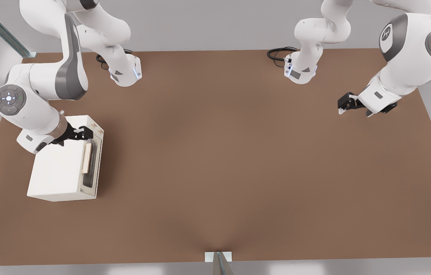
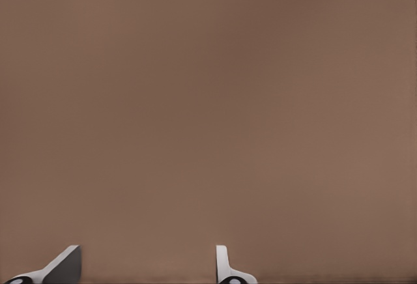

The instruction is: Keep left arm still and open the oven door with right arm

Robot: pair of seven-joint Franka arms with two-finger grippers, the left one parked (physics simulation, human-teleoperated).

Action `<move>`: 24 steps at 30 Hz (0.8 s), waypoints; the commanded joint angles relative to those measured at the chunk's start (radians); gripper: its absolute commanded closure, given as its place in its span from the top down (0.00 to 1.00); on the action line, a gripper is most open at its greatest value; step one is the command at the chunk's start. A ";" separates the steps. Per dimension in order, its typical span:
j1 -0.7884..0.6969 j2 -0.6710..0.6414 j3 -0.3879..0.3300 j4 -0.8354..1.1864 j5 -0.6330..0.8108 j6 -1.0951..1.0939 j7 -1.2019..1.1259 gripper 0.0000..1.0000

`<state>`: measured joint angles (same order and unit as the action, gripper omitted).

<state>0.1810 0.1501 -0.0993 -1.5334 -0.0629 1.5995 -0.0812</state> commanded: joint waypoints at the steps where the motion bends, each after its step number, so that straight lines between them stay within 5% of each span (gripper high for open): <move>1: 0.000 0.002 0.000 0.001 0.003 -0.006 -0.060 1.00; 3: 0.005 0.072 0.004 0.002 -0.017 -0.026 -0.052 1.00; 4: 0.029 0.236 0.004 0.094 -0.066 -0.062 -0.042 0.21; 5: 0.112 0.417 0.000 0.206 -0.345 -0.076 0.104 0.21; 7: 0.219 0.608 -0.129 0.420 -0.416 -0.125 0.207 0.21; 8: 0.222 0.634 -0.129 0.460 -0.414 -0.121 0.254 0.21; 13: 0.245 0.611 -0.126 0.359 -0.445 -0.105 0.385 0.21; 18: 0.284 0.408 -0.062 0.107 -0.514 -0.138 0.485 0.21; 24: 0.281 0.414 -0.062 0.013 -0.612 -0.142 0.603 0.21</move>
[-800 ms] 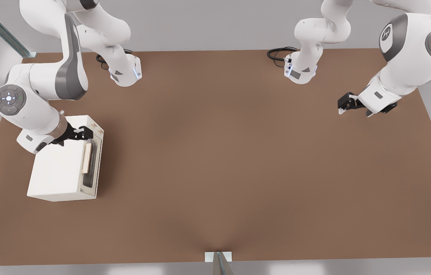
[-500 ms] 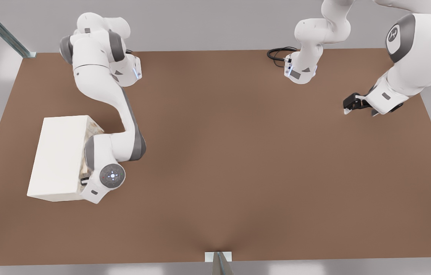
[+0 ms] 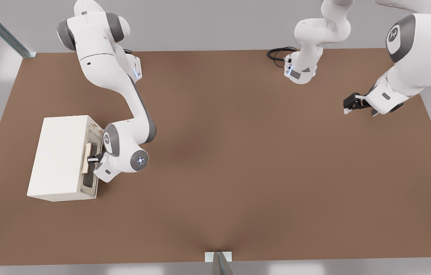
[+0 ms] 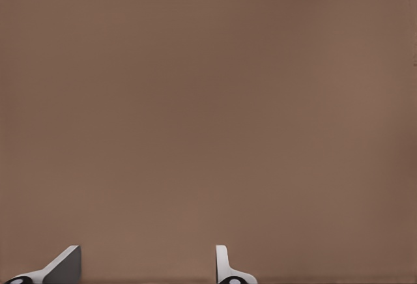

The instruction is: Keep left arm still and open the oven door with right arm

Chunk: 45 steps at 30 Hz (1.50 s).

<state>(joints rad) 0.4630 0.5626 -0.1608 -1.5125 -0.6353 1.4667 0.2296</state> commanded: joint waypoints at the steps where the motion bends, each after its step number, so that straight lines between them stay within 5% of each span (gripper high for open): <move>1: 0.002 0.002 0.000 -0.009 -0.040 -0.016 0.322 0.21; 35: -0.046 -0.007 0.010 -0.124 -0.061 0.081 0.208 0.21; 39: -0.032 -0.015 0.017 0.021 0.169 0.069 0.203 0.21; 42: -0.188 -0.138 0.018 0.095 0.516 0.080 -0.121 0.21; 44: -0.317 -0.222 0.099 0.092 0.614 0.063 -0.185 0.21; 45: -0.320 -0.279 0.102 0.083 0.614 0.032 -0.185 0.83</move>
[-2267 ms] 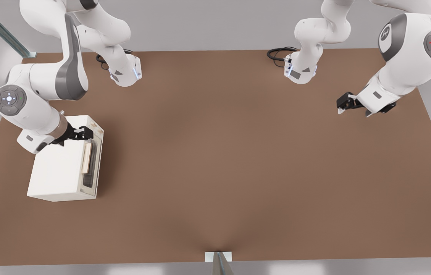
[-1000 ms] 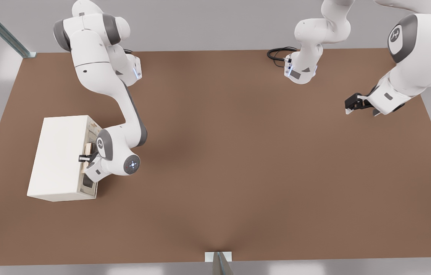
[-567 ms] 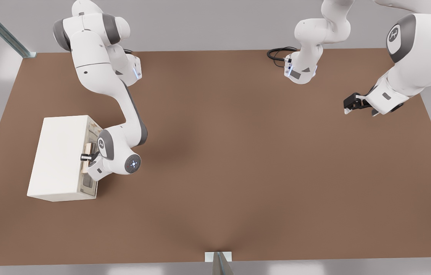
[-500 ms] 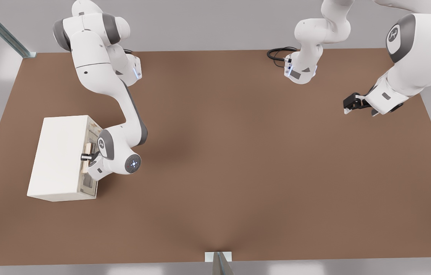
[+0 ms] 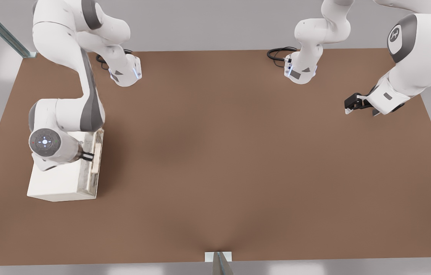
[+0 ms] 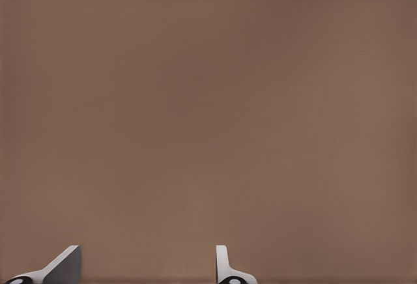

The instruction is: Keep left arm still and open the oven door with right arm

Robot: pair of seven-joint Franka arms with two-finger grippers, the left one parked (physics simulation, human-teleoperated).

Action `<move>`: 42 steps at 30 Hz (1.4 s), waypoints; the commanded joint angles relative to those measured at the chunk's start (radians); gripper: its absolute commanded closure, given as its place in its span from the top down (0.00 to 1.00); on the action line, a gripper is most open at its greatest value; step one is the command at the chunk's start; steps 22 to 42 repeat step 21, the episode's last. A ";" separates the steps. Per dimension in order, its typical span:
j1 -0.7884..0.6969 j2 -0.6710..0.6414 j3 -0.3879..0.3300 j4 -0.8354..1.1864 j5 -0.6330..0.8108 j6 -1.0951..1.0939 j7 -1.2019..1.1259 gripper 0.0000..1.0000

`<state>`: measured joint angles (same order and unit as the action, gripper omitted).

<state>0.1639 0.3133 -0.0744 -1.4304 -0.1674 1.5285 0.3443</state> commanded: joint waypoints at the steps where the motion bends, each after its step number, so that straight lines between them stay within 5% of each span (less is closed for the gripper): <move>1: -0.021 -0.066 0.015 0.001 0.166 -0.045 -0.291 1.00; 42: -0.038 -0.085 0.007 0.033 0.218 -0.042 -0.366 1.00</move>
